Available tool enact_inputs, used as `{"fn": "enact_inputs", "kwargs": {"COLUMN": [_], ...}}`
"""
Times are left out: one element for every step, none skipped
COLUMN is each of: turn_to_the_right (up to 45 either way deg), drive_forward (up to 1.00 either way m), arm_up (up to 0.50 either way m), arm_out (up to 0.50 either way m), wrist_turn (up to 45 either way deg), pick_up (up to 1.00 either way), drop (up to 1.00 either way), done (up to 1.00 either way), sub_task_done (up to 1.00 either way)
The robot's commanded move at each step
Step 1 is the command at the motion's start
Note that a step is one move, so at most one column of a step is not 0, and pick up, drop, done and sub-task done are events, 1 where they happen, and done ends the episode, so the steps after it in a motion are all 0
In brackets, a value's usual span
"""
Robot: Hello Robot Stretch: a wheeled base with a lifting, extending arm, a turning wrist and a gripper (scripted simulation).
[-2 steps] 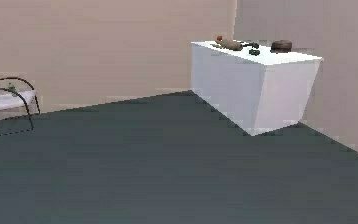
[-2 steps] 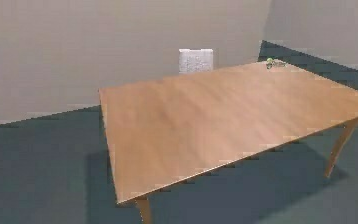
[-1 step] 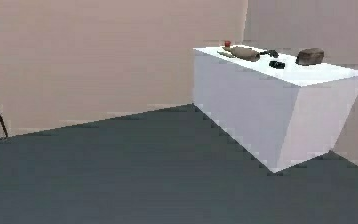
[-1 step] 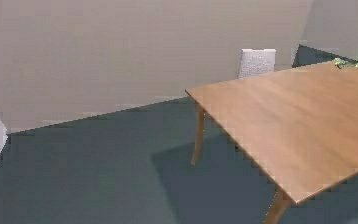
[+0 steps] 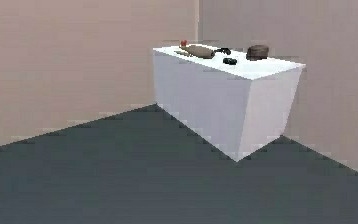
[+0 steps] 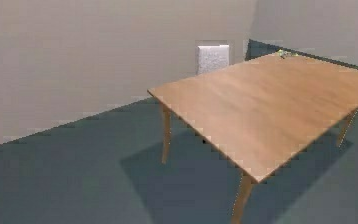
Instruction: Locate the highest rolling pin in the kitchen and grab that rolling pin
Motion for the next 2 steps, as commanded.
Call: {"fn": "enact_inputs", "kwargs": {"turn_to_the_right": [0.0,0.0], "drive_forward": [1.0,0.45], "arm_up": [0.0,0.0], "arm_out": [0.0,0.0], "wrist_turn": [0.0,0.0], "pick_up": [0.0,0.0], "drop": [0.0,0.0], "done": [0.0,0.0], "sub_task_done": [0.0,0.0]}}
